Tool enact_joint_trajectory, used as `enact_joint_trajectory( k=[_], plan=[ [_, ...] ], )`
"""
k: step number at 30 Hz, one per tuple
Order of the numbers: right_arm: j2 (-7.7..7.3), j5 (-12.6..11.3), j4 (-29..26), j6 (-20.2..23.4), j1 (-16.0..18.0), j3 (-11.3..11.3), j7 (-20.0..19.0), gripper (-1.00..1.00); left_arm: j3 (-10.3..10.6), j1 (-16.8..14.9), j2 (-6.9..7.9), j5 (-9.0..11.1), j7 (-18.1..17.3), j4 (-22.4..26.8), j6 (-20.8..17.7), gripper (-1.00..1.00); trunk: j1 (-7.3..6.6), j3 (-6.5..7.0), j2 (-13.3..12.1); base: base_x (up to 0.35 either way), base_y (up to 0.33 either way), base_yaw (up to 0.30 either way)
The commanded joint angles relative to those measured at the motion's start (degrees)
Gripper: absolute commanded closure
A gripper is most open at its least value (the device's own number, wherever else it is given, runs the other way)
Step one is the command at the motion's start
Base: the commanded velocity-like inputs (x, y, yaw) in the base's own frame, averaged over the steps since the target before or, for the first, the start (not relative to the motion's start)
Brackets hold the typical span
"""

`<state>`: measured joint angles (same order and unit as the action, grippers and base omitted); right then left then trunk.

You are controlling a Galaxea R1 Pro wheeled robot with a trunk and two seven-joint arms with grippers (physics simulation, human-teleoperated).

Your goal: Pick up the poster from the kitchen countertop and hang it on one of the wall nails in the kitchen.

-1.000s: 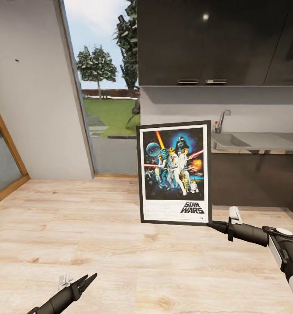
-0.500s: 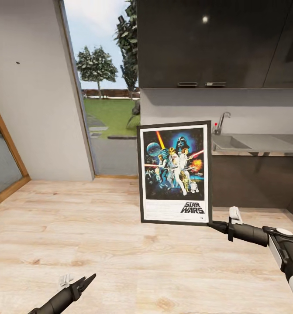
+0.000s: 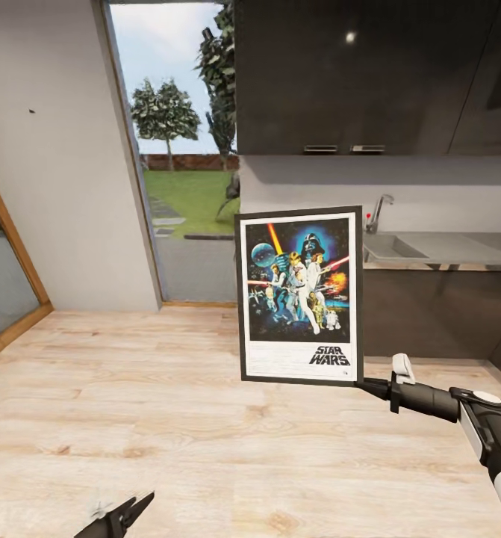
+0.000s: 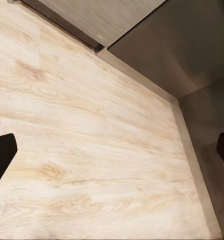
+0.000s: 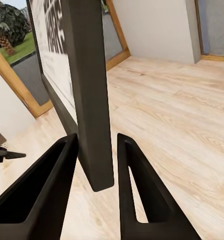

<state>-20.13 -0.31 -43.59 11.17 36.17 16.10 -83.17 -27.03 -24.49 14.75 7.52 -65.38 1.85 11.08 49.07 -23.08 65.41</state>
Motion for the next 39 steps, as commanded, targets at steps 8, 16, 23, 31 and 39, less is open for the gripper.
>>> enact_joint_trajectory(
  k=[8, 16, 23, 31, 39],
  plan=[
    [0.01, 0.0, 0.0, 0.6, 0.0, 0.1, -0.2, 1.00, 0.5, 1.9, 1.23, 0.4, -2.1, 0.0, 0.3, -1.00, -1.76, 1.38, -3.2, 0.000, 0.000, 0.000],
    [0.01, 0.0, 0.0, 0.6, 0.0, 0.2, -0.2, 1.00, 0.5, 2.1, 1.51, 0.4, -2.7, 0.0, 0.3, -1.00, -3.52, 2.82, -6.4, 0.000, 0.000, 0.000],
    [0.01, 0.0, 0.0, 0.6, 0.0, 0.2, -0.2, 1.00, 0.5, 2.2, 2.32, 0.4, -2.5, -0.1, 0.2, -1.00, -5.06, 4.07, -9.2, 0.000, 0.000, 0.000],
    [0.00, 0.0, 0.0, 0.6, 0.0, 0.2, -0.2, 1.00, 0.5, 2.3, 2.39, 0.4, -2.3, -0.1, 0.1, -1.00, -6.81, 5.51, -12.4, 0.000, 0.000, 0.000],
    [0.01, 0.0, 0.0, 0.6, 0.0, 0.2, -0.2, 1.00, 0.5, 2.3, 2.39, 0.4, -2.3, -0.1, 0.1, -1.00, -8.57, 6.95, -15.6, 0.000, 0.000, 0.000]
  ],
)
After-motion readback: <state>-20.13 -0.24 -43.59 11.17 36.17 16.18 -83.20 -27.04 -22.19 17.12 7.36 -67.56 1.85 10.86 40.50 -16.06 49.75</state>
